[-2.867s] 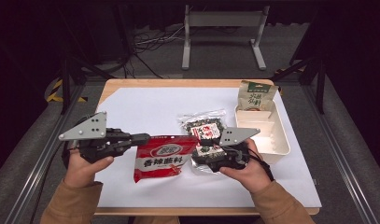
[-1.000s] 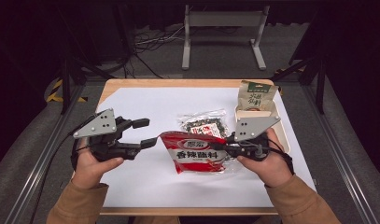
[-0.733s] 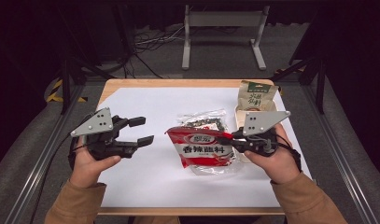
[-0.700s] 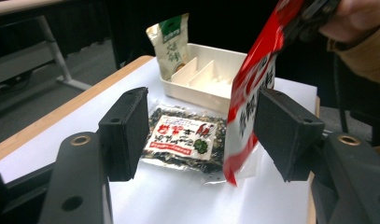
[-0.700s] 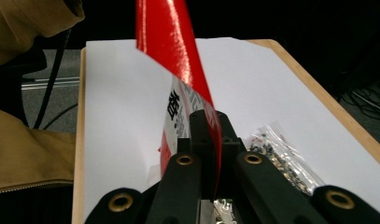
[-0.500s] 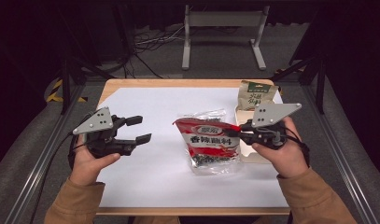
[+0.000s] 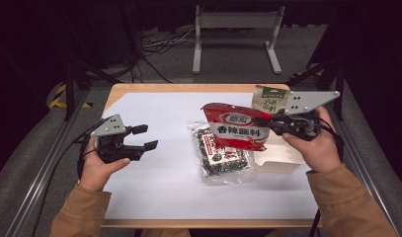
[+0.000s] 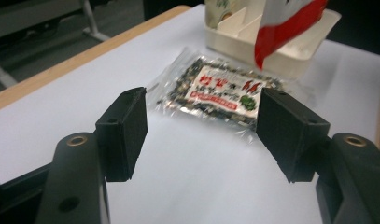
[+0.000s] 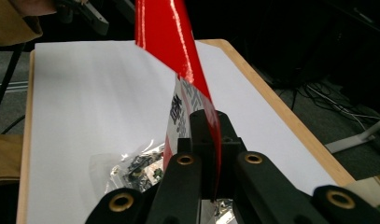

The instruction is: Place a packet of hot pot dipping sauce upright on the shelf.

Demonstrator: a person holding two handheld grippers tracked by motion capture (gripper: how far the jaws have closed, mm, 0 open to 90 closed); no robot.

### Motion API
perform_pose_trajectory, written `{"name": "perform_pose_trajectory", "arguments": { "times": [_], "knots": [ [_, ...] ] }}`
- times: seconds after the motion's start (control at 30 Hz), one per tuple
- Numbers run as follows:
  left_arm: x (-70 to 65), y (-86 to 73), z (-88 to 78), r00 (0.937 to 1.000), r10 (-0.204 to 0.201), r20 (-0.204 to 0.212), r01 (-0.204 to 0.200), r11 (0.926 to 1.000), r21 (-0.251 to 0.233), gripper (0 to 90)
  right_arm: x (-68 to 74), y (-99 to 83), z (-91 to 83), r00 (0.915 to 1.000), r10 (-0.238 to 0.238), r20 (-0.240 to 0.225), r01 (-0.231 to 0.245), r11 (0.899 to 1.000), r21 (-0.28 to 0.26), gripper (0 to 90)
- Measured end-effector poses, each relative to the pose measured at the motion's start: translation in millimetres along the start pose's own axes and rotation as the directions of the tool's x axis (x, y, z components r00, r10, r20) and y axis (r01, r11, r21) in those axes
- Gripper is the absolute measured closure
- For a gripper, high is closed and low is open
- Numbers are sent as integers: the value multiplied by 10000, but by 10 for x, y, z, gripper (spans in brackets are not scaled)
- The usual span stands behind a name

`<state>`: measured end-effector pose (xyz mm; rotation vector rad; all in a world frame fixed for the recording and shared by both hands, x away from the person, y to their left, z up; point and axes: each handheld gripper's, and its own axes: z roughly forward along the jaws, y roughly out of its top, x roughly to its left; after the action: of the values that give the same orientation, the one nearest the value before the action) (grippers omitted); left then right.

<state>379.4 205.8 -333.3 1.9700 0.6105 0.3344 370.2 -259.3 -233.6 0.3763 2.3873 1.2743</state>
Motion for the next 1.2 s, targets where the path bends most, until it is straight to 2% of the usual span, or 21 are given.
{"name": "perform_pose_trajectory", "arguments": {
  "times": [0.33,0.47,0.57,0.67,0.7,0.83,1.0,1.07,1.1,1.2],
  "knots": [
    [95,-100,14,9994,-345,-99,346,9993,104,345,-204,-30,-97,9995,72,300,-69,9999,-113,895],
    [118,-115,-4,9993,-330,-153,331,9994,68,343,-258,-26,-118,9990,54,453,-49,9999,-109,896],
    [161,-153,-36,9984,-492,-297,495,9987,92,342,-322,-23,-136,9980,20,635,-10,9999,-155,895],
    [189,-181,-39,9981,-473,-382,476,9988,73,330,-350,-27,-144,9975,4,712,10,9998,-193,895],
    [202,-209,-29,9973,-582,-453,579,9983,-61,330,-368,-31,-150,9972,-1,750,17,9998,-214,895],
    [242,-297,23,9972,-500,-554,482,9983,-337,322,-473,-69,-174,9958,97,911,-70,9995,-295,895],
    [284,-345,54,9960,-574,-687,555,9980,-303,314,-580,-133,-196,9941,135,1079,-93,9992,-398,895],
    [284,-361,61,9948,-770,-660,753,9967,-287,313,-617,-160,-207,9932,170,1154,-120,9989,-446,895],
    [296,-365,63,9952,-672,-706,657,9976,-237,313,-639,-178,-213,9927,206,1190,-149,9987,-484,895],
    [305,-375,71,9947,-719,-739,709,9974,-162,312,-683,-215,-220,9915,303,1267,-239,9984,-519,895]
  ]
}}
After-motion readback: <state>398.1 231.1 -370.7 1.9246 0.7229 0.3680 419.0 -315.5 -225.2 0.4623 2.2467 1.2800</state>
